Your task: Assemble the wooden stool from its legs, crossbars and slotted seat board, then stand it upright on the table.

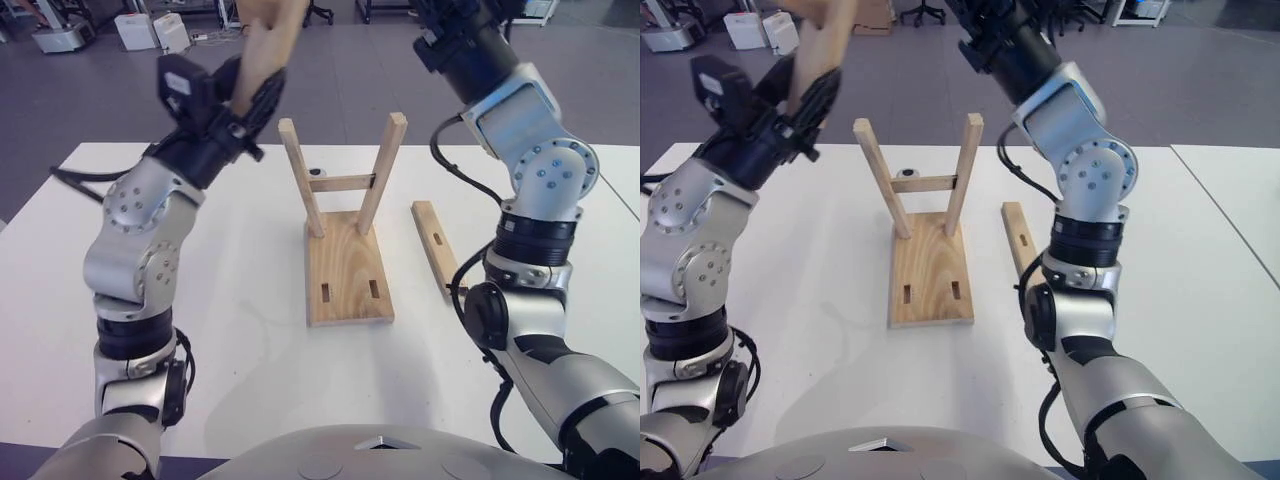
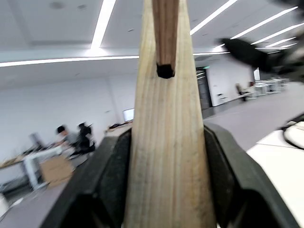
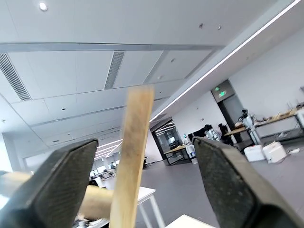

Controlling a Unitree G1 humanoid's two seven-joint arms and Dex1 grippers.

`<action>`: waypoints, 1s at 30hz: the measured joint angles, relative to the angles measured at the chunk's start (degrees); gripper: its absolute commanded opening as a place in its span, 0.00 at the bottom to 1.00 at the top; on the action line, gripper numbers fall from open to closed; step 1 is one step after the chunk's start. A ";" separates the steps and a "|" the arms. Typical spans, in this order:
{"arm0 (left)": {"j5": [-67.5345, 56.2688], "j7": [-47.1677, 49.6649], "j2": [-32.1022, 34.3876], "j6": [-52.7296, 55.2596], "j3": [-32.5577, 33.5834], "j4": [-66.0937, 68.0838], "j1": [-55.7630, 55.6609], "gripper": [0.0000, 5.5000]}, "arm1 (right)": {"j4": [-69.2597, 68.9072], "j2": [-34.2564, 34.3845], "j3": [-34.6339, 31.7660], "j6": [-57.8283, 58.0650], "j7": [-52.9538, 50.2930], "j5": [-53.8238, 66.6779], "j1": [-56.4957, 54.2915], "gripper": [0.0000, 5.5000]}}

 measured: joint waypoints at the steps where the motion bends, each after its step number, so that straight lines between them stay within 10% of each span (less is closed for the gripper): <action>1: 0.59 -0.47 -0.22 -0.37 -1.04 0.10 -0.29 0.37 | 0.25 0.27 -0.16 0.09 -0.37 0.54 -0.19 0.67; 17: 4.92 -9.97 0.60 -3.52 -9.68 -1.29 3.93 0.37 | -11.39 -0.88 -4.32 7.80 -10.46 11.80 10.40 0.25; 30: 3.84 -16.53 9.92 -4.19 -7.15 -11.37 32.48 0.79 | -35.66 -3.75 -8.40 3.76 -29.84 14.34 56.93 0.18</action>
